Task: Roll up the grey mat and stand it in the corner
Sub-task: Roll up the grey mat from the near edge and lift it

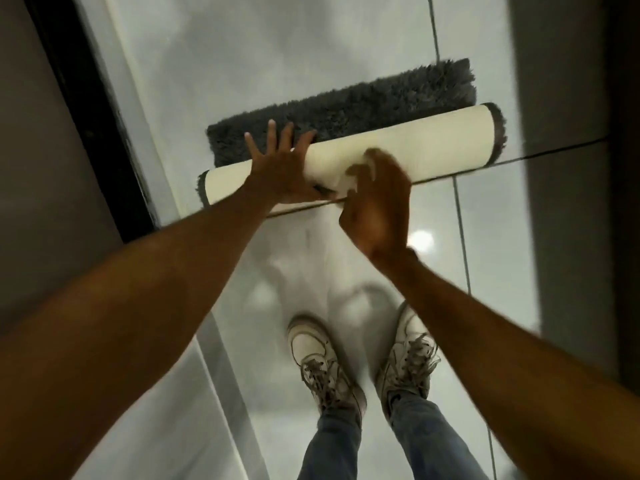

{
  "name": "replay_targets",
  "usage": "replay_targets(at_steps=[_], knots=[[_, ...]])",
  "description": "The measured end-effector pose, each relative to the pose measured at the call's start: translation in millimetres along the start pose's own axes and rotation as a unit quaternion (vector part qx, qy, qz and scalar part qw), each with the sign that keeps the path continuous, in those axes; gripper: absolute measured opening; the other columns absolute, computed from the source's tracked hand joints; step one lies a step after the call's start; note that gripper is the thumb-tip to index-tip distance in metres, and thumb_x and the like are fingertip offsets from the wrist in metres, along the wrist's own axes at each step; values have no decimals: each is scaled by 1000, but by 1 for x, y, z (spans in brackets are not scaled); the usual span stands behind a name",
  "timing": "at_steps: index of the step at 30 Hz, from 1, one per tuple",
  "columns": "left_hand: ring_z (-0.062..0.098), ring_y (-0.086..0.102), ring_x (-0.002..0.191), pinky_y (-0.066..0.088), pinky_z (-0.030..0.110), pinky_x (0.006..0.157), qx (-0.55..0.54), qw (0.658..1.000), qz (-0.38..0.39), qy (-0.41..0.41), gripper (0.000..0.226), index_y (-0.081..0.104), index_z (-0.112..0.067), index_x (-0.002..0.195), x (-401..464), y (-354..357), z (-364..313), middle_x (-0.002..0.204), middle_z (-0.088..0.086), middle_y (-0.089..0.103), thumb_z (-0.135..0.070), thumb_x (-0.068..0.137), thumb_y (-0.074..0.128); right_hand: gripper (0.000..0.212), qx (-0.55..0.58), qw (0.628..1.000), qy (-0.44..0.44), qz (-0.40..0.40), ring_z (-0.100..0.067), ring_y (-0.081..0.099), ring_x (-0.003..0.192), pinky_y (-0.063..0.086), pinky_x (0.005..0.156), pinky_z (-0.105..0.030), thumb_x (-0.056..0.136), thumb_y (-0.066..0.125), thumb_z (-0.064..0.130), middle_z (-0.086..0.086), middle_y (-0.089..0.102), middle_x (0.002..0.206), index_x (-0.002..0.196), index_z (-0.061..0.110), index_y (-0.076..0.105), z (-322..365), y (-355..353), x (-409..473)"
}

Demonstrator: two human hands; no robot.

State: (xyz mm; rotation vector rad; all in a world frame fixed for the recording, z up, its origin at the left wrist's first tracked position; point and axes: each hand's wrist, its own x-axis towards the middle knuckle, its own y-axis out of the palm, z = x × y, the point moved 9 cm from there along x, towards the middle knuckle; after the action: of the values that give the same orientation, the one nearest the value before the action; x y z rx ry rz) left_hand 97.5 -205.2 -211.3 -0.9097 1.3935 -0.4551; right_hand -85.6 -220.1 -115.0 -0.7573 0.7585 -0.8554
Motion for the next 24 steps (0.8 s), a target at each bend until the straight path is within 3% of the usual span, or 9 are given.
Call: replay_targets(at_steps=[2,3,5,8,10,12,15,19,24], knots=[[46,-11,154,-5,86,106,11,997,73,-15,145,-7,-36,159,24,-7,9,171,12,-5,-107,44,45,34,170,975,139,26,-40,57,128,49,107,-49,89,69,12,-22,61,134,121,0,66,-12,9,-4],[45,-17,153,-8,85,105,7,995,102,-18,149,-15,-35,158,35,-8,12,170,10,-14,-106,43,49,40,275,927,251,40,-36,59,124,52,105,-46,88,75,15,-19,62,132,124,0,64,-24,16,-6],[45,-21,152,-7,85,107,-24,990,139,-19,154,-21,-31,157,57,-8,20,169,9,-22,-100,46,59,61,476,755,449,56,-33,64,122,55,105,-49,85,84,26,-17,64,133,134,3,55,-41,39,-11],[47,-10,154,6,81,114,-58,985,162,12,156,-15,-25,160,73,-7,24,170,13,-14,-94,47,68,74,660,542,517,62,-39,54,134,46,112,-62,89,79,34,-18,55,147,149,10,42,-44,67,17],[50,9,151,20,73,116,-64,988,134,45,153,-3,-24,161,76,-11,16,166,19,7,-96,43,64,68,695,477,535,55,-40,45,139,38,116,-67,92,76,34,-14,49,150,149,13,45,-47,76,36],[45,31,144,29,65,114,-89,986,138,39,142,12,-28,158,77,-26,14,157,18,30,-91,42,67,45,722,430,540,48,-39,56,125,42,110,-70,92,74,32,-15,61,132,129,11,60,-39,79,50],[37,47,136,36,58,115,-149,964,218,28,120,40,-36,147,61,-38,21,144,9,53,-79,41,78,28,727,431,534,35,-38,68,106,55,91,-70,92,75,27,-15,71,111,115,12,70,-11,65,54],[31,38,141,38,50,116,-288,926,243,-10,114,26,-22,154,20,-87,36,156,10,35,-44,65,93,21,704,488,513,51,-28,75,95,62,87,-60,88,78,10,-10,80,101,108,13,75,39,7,70],[25,62,113,49,32,89,-432,894,109,-43,102,35,-22,144,9,-238,79,135,5,61,-25,63,97,72,631,659,391,119,-37,61,130,54,100,-64,78,80,-6,-13,67,141,144,11,56,119,-106,186]])
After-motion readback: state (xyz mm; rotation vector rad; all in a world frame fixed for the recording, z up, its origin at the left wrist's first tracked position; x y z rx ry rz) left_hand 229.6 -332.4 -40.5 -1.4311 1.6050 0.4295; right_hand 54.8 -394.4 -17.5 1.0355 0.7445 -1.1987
